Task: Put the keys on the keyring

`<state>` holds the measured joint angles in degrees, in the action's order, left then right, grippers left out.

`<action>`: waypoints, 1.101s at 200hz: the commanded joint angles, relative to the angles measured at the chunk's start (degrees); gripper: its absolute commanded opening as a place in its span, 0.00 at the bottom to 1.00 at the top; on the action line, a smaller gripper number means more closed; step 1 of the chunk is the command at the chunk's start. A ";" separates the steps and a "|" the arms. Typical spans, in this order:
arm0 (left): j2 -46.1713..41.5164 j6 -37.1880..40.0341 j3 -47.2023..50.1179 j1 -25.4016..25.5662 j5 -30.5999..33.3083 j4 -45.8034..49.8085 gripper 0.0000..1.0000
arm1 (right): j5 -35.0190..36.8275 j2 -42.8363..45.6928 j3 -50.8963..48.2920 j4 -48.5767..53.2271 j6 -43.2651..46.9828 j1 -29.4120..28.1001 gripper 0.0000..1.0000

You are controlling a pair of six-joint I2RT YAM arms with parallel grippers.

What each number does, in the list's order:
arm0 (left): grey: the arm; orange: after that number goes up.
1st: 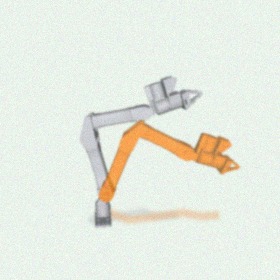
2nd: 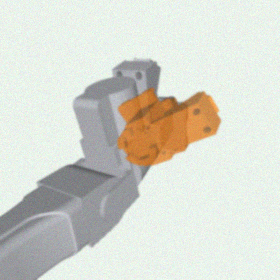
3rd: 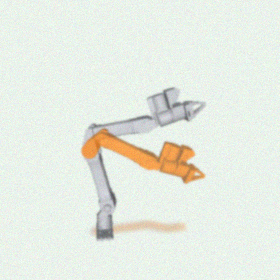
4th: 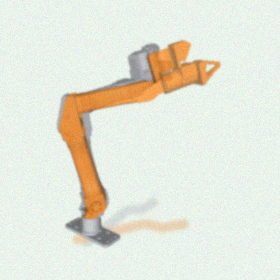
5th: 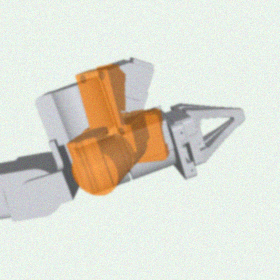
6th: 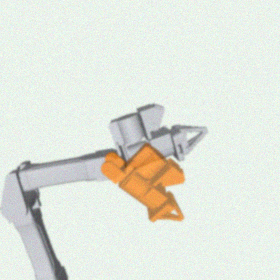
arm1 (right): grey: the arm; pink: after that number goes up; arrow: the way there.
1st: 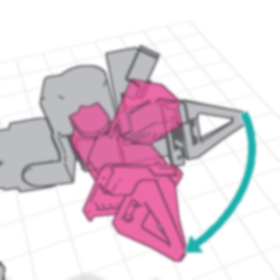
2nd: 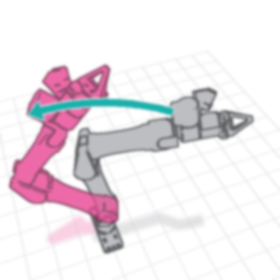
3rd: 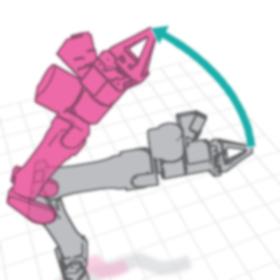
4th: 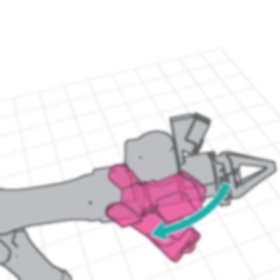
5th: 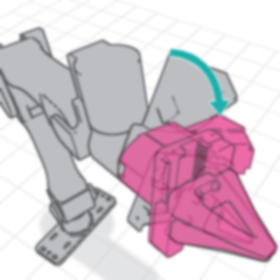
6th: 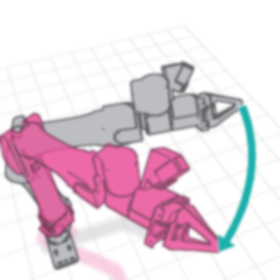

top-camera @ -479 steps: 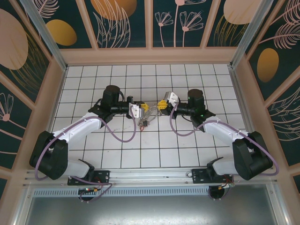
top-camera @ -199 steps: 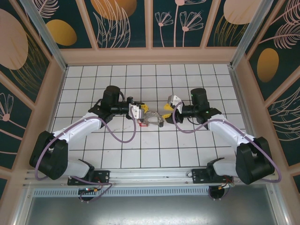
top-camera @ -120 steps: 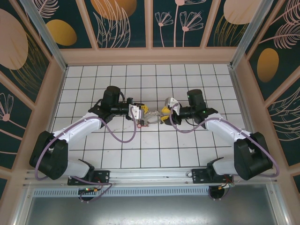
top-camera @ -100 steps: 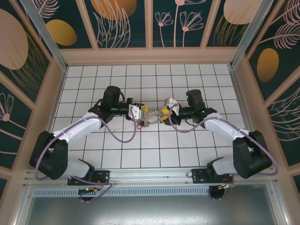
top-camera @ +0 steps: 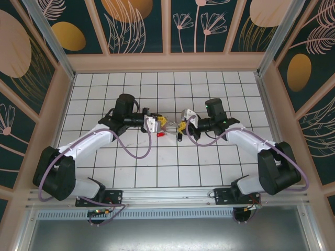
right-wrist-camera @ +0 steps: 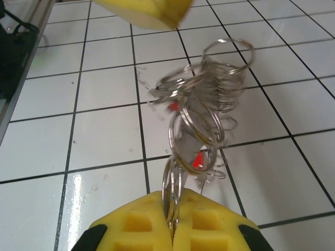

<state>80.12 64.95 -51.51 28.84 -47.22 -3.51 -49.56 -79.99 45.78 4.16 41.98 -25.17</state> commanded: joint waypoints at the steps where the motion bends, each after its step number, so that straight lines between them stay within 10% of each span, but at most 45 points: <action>1: -0.89 2.02 -2.35 0.25 -4.03 5.83 0.38 | -2.08 0.74 2.25 1.12 2.05 -0.32 0.00; 33: -2.40 1.05 -2.27 0.25 -4.75 10.71 0.99 | -0.45 3.83 1.90 0.88 2.29 -0.87 0.00; 220: -8.41 -13.31 1.06 0.25 2.07 2.66 0.88 | 51.95 20.28 -14.16 -29.07 37.24 -20.08 0.00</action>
<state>73.12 57.65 -51.72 28.84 -47.05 3.07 -7.11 -59.57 33.12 -13.17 69.65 -43.64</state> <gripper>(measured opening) 0.844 0.057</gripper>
